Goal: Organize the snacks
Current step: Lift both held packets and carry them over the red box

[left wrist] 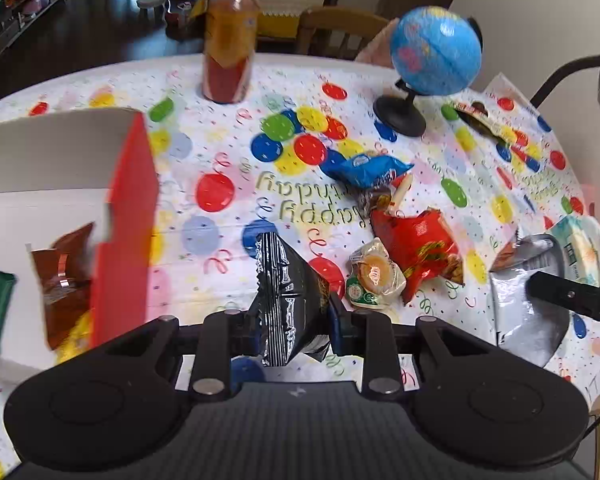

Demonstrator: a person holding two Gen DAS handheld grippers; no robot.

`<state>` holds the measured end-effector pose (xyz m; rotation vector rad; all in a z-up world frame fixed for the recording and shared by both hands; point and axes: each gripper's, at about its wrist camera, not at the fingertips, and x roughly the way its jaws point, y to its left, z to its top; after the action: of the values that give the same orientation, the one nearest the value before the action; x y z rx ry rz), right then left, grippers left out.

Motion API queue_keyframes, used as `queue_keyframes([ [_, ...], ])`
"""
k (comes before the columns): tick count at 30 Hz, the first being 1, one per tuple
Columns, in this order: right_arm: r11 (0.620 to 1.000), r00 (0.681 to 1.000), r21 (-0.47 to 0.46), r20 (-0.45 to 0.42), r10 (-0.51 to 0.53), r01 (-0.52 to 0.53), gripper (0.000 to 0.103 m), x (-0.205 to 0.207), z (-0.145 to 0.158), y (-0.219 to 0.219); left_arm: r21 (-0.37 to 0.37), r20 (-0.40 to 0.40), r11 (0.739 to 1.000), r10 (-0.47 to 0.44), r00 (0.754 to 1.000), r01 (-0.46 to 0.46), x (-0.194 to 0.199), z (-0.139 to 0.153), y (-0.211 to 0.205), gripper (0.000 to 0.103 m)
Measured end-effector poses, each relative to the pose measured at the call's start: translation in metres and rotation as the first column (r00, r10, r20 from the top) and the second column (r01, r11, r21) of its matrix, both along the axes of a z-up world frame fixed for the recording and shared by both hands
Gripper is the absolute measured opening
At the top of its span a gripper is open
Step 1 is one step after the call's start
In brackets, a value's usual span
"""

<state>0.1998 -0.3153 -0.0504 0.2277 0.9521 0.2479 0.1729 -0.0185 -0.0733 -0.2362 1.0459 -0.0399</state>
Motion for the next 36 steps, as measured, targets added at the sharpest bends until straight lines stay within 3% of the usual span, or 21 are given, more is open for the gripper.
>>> queue_keyframes([
  [8,0.994,0.993,0.022,0.048,0.108,-0.109,0.010,-0.015,0.028,0.058,0.005,0.065,0.999,0.033,0.997,-0.034,-0.031,0.037,0.036,0.029],
  [18,0.975,0.972,0.025,0.081,0.220,-0.222,0.010,-0.023,0.044,0.146,0.014,0.094,0.997,0.071,0.993,-0.073,-0.056,0.060,0.095,0.029],
  [36,0.943,0.941,0.008,0.064,0.331,-0.333,0.010,-0.028,0.036,0.281,0.042,0.103,0.983,0.172,0.980,-0.177,-0.079,0.062,0.214,0.029],
])
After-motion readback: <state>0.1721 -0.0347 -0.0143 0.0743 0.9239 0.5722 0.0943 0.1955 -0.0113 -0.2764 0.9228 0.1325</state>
